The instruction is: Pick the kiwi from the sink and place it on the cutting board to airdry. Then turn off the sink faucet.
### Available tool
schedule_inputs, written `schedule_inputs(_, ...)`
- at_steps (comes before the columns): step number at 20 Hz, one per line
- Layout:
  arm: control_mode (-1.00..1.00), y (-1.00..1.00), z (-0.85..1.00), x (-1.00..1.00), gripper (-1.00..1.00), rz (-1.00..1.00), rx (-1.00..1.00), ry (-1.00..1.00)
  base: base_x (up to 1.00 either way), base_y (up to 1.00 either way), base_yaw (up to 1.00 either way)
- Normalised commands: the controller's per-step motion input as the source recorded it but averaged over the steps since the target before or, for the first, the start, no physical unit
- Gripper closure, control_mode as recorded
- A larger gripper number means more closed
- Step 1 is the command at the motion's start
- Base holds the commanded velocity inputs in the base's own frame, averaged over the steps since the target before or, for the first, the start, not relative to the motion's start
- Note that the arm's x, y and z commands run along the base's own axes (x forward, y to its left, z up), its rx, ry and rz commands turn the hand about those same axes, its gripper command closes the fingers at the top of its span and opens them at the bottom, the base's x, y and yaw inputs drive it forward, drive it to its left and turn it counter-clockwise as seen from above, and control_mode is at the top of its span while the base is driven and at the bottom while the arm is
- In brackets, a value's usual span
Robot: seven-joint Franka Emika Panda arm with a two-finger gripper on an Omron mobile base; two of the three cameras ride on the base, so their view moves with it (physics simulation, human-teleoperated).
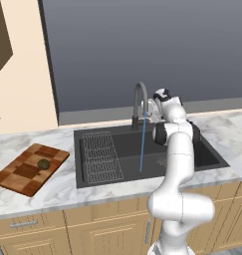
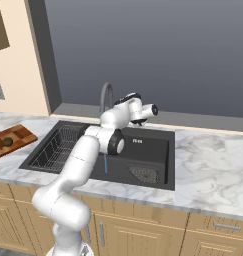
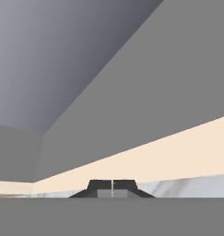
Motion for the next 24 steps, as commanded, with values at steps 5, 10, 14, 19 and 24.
schedule_inputs(5,-1.0,0.06,0.0,-0.51,1.0,-0.2,0.08,-0.01,0.0,0.0,0.0)
schedule_inputs(10,-1.0,0.12,0.0,-0.67,1.0,-0.29,0.05,-0.02,0.0,0.0,0.0)
schedule_inputs(14,-1.0,0.39,0.0,-0.51,1.0,-0.28,0.01,-0.06,0.0,0.0,0.0)
schedule_inputs(19,-1.0,0.61,0.02,-0.34,1.0,-0.19,0.0,-0.08,0.0,0.0,0.0)
schedule_inputs(24,-1.0,0.31,0.07,0.03,1.0,-0.11,0.0,0.0,0.0,0.0,0.0)
